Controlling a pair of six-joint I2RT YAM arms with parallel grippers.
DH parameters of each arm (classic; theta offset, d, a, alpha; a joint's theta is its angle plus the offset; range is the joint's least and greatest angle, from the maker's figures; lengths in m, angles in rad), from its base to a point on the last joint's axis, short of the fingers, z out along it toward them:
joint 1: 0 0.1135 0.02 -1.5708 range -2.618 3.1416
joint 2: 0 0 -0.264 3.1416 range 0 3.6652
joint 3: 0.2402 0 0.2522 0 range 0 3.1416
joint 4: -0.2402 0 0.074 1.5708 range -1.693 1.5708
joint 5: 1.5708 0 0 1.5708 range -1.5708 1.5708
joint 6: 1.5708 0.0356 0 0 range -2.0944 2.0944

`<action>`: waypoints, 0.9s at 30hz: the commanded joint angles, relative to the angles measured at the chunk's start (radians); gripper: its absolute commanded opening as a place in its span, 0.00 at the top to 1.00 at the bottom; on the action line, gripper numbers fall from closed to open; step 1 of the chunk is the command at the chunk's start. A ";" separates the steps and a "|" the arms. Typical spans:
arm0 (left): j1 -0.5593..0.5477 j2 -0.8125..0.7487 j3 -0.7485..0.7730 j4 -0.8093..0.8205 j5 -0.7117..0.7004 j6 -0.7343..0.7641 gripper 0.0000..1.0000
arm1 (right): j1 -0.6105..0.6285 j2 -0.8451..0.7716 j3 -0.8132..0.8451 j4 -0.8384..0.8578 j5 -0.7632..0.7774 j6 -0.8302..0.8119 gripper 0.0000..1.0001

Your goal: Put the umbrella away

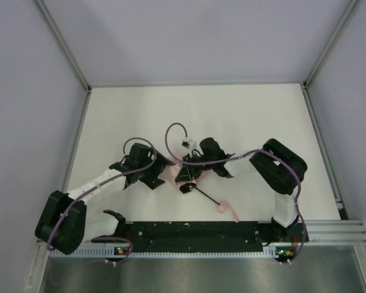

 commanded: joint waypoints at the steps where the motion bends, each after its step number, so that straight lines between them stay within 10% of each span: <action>1: -0.057 0.022 -0.031 0.027 -0.001 -0.055 0.02 | -0.026 0.116 -0.006 -0.029 -0.229 0.234 1.00; 11: -0.088 0.264 0.038 -0.005 -0.065 -0.036 0.12 | -0.104 0.262 -0.043 0.397 -0.430 0.590 1.00; 20: -0.088 0.264 -0.018 0.109 -0.076 0.003 0.65 | -0.121 0.217 0.023 0.358 -0.454 0.669 1.00; 22: -0.088 0.261 -0.024 0.117 -0.073 -0.006 1.00 | -0.123 0.187 0.043 0.283 -0.436 0.657 1.00; 27: -0.085 0.206 -0.030 0.137 -0.087 -0.038 1.00 | -0.146 0.070 0.088 0.053 -0.364 0.581 0.75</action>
